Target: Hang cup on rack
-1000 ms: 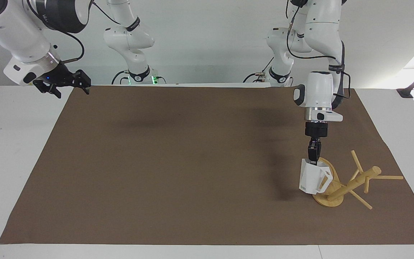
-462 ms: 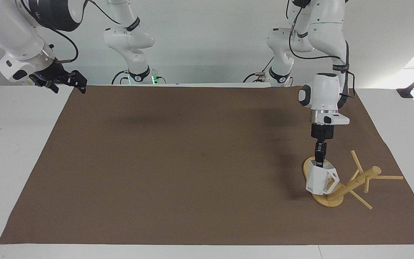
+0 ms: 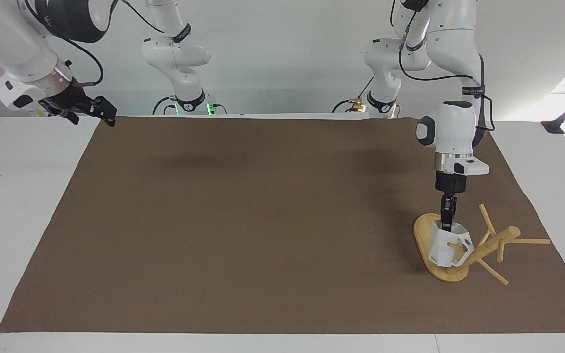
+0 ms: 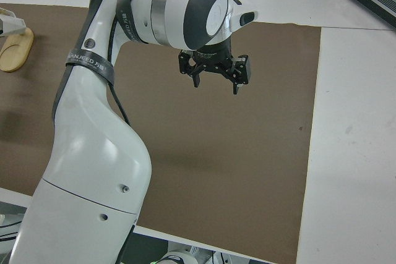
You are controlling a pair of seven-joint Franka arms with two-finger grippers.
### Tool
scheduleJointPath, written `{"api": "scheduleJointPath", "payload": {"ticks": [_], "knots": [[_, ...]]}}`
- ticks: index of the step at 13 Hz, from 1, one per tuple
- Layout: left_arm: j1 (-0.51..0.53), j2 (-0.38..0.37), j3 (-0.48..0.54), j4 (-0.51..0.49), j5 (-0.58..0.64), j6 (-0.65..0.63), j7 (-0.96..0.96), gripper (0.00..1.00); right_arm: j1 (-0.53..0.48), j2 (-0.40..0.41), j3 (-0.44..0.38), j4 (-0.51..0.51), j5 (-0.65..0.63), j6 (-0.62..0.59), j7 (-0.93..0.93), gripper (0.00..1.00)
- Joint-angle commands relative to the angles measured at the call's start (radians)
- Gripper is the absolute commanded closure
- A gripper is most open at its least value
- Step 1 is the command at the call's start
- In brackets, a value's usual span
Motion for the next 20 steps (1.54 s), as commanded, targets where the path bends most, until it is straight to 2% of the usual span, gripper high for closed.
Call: {"api": "scheduleJointPath", "payload": {"ticks": [1, 3, 4, 8, 12, 14, 17, 18, 20], "knots": [[0.022, 0.008, -0.007, 0.095, 0.011, -0.163, 0.004, 0.00, 0.009, -0.020, -0.008, -0.004, -0.003, -0.012, 0.023, 0.00], [0.036, -0.017, -0.006, 0.104, 0.011, -0.201, 0.001, 0.00, 0.010, -0.020, -0.002, -0.005, -0.003, -0.009, 0.023, 0.00], [0.037, -0.052, -0.004, 0.107, 0.011, -0.277, 0.001, 0.00, 0.007, -0.017, 0.000, -0.010, -0.003, -0.006, 0.023, 0.00], [0.033, -0.182, -0.004, 0.162, 0.012, -0.685, 0.051, 0.00, 0.007, -0.019, 0.000, -0.013, -0.003, -0.004, 0.023, 0.00], [0.039, -0.256, -0.004, 0.292, 0.011, -1.135, 0.322, 0.00, 0.009, -0.019, 0.000, -0.014, -0.003, -0.006, 0.023, 0.00], [0.054, -0.253, -0.003, 0.407, 0.011, -1.354, 0.542, 0.00, 0.009, -0.019, 0.000, -0.014, -0.003, -0.004, 0.023, 0.00], [0.105, -0.201, -0.003, 0.594, 0.015, -1.560, 0.825, 0.00, 0.009, -0.019, 0.000, -0.014, -0.003, -0.006, 0.023, 0.00], [0.120, -0.166, -0.003, 0.660, 0.022, -1.599, 0.946, 0.00, 0.009, -0.019, 0.000, -0.014, -0.003, -0.006, 0.023, 0.00], [0.125, -0.144, -0.003, 0.701, 0.022, -1.610, 1.028, 0.00, 0.009, -0.019, 0.000, -0.014, -0.003, -0.006, 0.023, 0.00]]}}
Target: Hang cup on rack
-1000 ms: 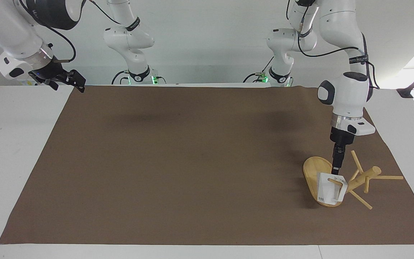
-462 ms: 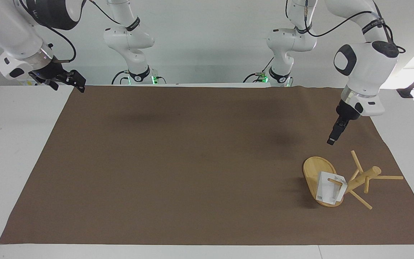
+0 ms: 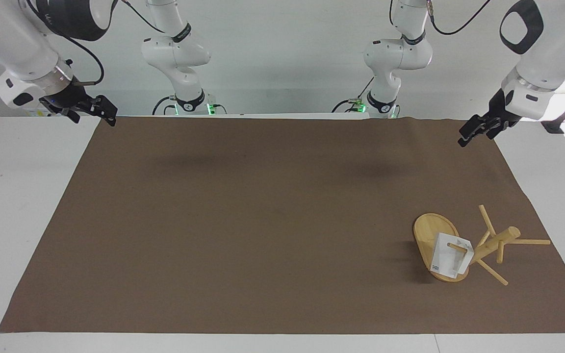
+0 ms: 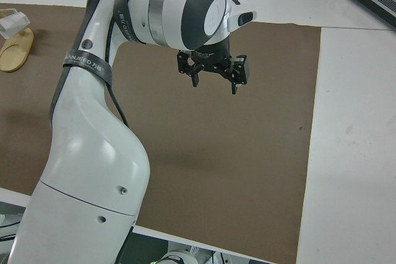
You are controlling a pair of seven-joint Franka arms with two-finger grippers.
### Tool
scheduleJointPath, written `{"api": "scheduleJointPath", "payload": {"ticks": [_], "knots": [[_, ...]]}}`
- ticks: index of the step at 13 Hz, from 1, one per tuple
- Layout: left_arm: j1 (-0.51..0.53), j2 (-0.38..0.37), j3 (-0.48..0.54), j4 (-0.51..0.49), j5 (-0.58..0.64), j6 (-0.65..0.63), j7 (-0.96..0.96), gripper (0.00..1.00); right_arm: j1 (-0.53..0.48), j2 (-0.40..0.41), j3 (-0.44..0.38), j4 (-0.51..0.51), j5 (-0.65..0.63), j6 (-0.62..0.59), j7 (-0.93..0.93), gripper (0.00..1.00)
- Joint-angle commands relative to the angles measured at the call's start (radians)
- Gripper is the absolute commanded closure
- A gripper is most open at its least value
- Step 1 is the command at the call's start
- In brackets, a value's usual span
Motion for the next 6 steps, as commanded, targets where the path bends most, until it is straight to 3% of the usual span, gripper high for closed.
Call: {"api": "scheduleJointPath", "payload": {"ticks": [1, 6], "knots": [[0.011, 0.078, -0.008, 0.096, 0.012, -0.048, 0.088, 0.00, 0.006, -0.012, -0.001, -0.013, -0.003, -0.006, 0.019, 0.00], [0.009, 0.096, -0.010, 0.139, 0.015, -0.051, 0.088, 0.00, 0.006, -0.012, -0.001, -0.013, -0.003, -0.006, 0.019, 0.00]]}}
